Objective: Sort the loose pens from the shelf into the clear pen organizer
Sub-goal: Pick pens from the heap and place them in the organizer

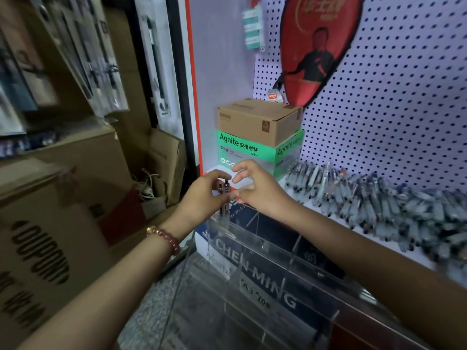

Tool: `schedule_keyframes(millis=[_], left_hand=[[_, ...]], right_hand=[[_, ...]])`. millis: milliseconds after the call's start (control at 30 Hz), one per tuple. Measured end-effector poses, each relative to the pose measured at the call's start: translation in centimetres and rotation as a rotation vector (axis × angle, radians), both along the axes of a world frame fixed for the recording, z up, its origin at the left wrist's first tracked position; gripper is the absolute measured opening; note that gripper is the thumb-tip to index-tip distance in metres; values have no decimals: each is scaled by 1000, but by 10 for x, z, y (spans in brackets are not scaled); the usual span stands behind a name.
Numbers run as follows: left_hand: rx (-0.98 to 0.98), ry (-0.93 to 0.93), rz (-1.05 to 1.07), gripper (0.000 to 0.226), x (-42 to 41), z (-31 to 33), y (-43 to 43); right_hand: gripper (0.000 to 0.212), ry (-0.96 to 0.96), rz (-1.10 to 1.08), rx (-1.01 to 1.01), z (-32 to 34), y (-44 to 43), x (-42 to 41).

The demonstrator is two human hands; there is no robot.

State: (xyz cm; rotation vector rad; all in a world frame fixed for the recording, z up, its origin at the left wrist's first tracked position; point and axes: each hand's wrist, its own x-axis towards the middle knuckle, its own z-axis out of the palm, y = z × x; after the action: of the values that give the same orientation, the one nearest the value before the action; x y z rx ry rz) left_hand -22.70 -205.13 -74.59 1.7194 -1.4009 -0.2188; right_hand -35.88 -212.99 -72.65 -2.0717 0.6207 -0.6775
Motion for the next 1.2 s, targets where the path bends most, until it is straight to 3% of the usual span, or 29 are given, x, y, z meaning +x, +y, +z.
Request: schedule_keyframes(millis=[133, 233, 333, 400, 533, 633, 767, 867, 933, 1067, 1200], left_hand=[[-59, 64, -132, 23, -4, 2, -1], [-66, 45, -88, 18, -5, 1, -4], [-46, 94, -73, 15, -6, 1, -6], [-55, 125, -92, 16, -8, 2, -6], [-117, 161, -55, 23, -9, 7, -6], [-170, 162, 13, 19, -9, 10, -6], [-205, 107, 36, 13, -13, 15, -3], [-213, 111, 48, 10, -14, 17, 0], [-195, 99, 50, 7, -13, 16, 0], [-158, 91, 32, 7, -14, 11, 0], [-199, 98, 20, 12, -18, 17, 3]], right_hand=[[40, -29, 23, 79, 10, -10, -18], [40, 15, -90, 22, 9, -36, -35], [36, 228, -281, -133, -2, -73, -52], [44, 440, -331, -244, -14, -94, -59], [69, 807, -262, -398, -24, -114, -57], [65, 956, -155, -525, -25, -115, -49], [30, 845, -114, -806, -30, -119, -45], [23, 752, -41, -908, -32, -122, -48], [23, 584, -31, -942, -29, -121, -53], [21, 234, -147, -822, -10, -106, -63], [18, 30, -322, -691, 13, -85, -73]])
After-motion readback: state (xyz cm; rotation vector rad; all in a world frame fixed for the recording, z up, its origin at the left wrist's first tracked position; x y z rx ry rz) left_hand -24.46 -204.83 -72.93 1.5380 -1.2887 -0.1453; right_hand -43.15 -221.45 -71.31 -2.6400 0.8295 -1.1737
